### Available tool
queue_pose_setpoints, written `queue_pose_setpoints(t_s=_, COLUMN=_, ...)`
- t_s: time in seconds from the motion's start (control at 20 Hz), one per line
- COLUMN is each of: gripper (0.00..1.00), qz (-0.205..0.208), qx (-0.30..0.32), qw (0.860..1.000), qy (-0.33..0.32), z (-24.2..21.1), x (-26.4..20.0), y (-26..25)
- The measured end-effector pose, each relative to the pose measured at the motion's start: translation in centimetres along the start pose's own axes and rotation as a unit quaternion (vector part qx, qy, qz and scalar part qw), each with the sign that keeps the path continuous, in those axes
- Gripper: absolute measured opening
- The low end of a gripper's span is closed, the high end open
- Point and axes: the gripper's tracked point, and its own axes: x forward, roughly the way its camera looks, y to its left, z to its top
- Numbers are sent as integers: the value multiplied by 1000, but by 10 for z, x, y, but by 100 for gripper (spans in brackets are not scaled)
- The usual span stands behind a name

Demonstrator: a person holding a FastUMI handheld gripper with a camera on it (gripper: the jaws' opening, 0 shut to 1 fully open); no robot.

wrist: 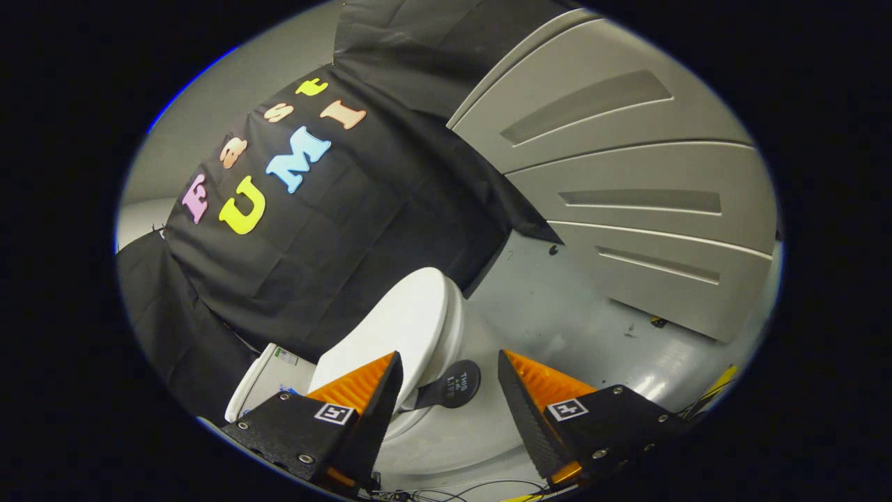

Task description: Open the toilet lid.

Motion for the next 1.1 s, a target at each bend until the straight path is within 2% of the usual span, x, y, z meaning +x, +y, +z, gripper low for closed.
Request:
queue_pose_setpoints(t_s=0.15, gripper=81, qz=1, qx=19, qw=1000, qy=18, z=-12, x=7, y=-3)
queue_pose_setpoints(t_s=0.25, gripper=74, qz=8, qx=25, qw=999, qy=35, z=-20, x=13, y=3)
queue_pose_setpoints(t_s=0.3, gripper=62, qz=9, qx=23, qw=999, qy=40, z=-21, x=16, y=7)
queue_pose_setpoints(t_s=0.35, gripper=57, qz=8, qx=23, qw=999, qy=43, z=-22, x=19, y=8)
queue_pose_setpoints(t_s=0.4, gripper=45, qz=1, qx=23, qw=999, qy=44, z=-20, x=20, y=3)
queue_pose_setpoints(t_s=0.55, gripper=31, qz=10, qx=69, qw=997, qy=38, z=-10, x=18, y=4)
queue_pose_setpoints(t_s=0.6, gripper=23, qz=15, qx=87, qw=995, qy=38, z=-8, x=17, y=6)
queue_pose_setpoints(t_s=0.7, gripper=15, qz=16, qx=115, qw=993, qy=40, z=-9, x=19, y=5)
queue_pose_setpoints(t_s=1.0, gripper=2, qz=-10, qx=127, qw=991, qy=50, z=-8, x=16, y=7)
queue_pose_setpoints(t_s=1.1, gripper=0, qz=-18, qx=117, qw=991, qy=56, z=-7, x=15, y=9)
